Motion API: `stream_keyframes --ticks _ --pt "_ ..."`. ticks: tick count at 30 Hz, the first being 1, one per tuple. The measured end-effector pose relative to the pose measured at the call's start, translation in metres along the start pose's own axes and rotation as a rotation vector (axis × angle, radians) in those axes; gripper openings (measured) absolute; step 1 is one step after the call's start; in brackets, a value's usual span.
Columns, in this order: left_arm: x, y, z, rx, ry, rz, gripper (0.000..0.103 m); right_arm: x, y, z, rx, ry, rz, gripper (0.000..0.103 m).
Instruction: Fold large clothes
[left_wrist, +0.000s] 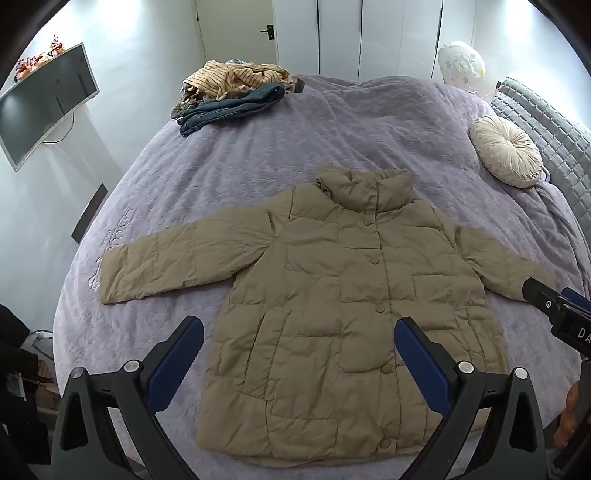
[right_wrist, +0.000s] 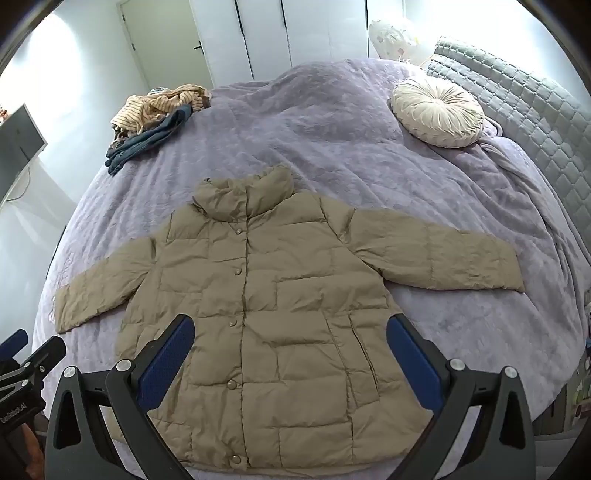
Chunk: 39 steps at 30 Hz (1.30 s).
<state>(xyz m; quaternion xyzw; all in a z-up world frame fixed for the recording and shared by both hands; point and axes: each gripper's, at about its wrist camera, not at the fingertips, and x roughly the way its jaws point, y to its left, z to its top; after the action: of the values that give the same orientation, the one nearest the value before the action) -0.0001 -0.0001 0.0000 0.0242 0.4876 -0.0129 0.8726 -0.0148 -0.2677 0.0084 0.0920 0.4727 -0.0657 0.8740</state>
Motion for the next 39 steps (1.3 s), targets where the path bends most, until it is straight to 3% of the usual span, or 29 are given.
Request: stream_keyframes --ticks 39 --pt "0.005 0.010 0.000 -0.010 0.006 0.013 0.103 0.006 -0.001 0.000 0.017 0.026 0.015 0.103"
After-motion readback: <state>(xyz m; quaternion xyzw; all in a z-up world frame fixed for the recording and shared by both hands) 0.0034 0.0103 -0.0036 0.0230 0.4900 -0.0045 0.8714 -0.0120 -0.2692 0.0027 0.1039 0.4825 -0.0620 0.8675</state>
